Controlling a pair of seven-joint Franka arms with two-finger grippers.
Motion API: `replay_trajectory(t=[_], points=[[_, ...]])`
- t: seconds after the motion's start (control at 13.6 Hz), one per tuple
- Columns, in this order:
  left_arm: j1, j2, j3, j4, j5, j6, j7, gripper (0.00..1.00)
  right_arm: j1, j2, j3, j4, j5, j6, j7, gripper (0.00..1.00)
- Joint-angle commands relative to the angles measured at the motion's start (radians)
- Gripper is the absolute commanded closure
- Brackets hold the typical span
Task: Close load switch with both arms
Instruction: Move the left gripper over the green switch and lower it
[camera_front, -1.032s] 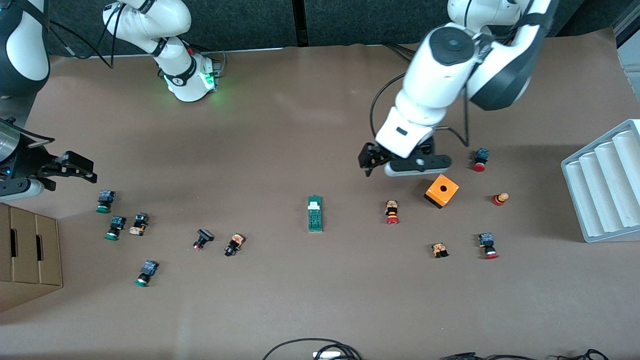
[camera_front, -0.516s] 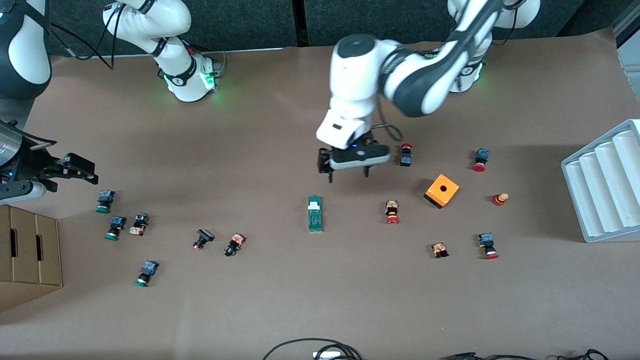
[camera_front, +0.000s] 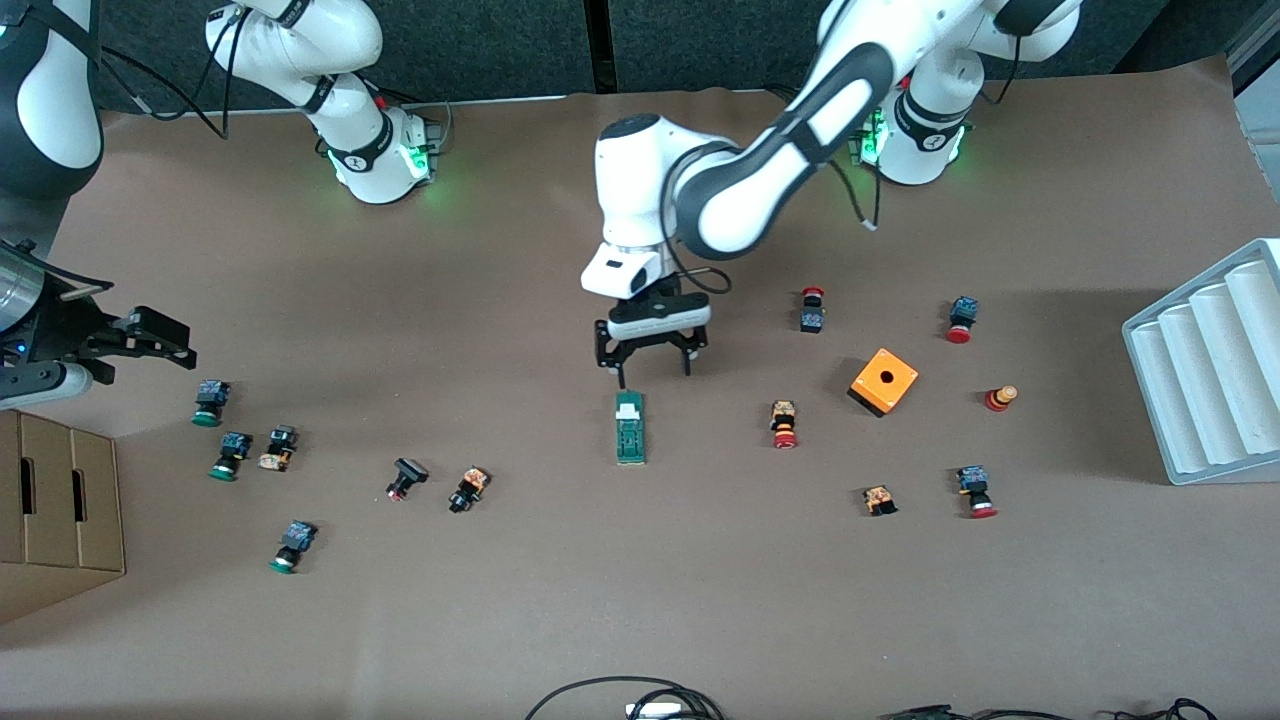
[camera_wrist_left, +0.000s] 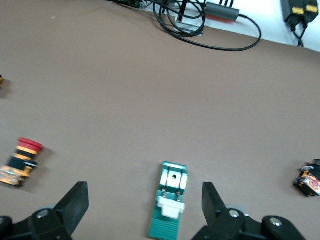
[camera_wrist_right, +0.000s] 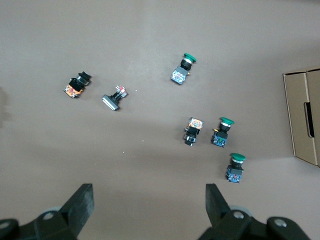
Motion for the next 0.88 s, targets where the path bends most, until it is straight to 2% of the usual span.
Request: replay_trajectory(t=[0.0,0.29,0.66,0.81], points=[[-0.035,0.053,0.007,0.017,0.143,-0.001,-0.127,0.0,0.002,0.015,-0.004,0.016,-0.005,0.004,-0.004,0.0],[-0.082,0.142,0.013,0.012,0.375,-0.01,-0.298,0.0,0.007,0.027,-0.004,0.016,0.018,0.027,0.005,0.0],[-0.159,0.269,0.016,0.028,0.614,-0.216,-0.461,0.0,0.008,0.041,-0.004,0.016,0.035,0.042,0.008,0.0],[-0.161,0.311,0.017,0.031,0.699,-0.233,-0.535,0.0,0.01,0.042,-0.004,0.016,0.049,0.045,0.014,0.0]])
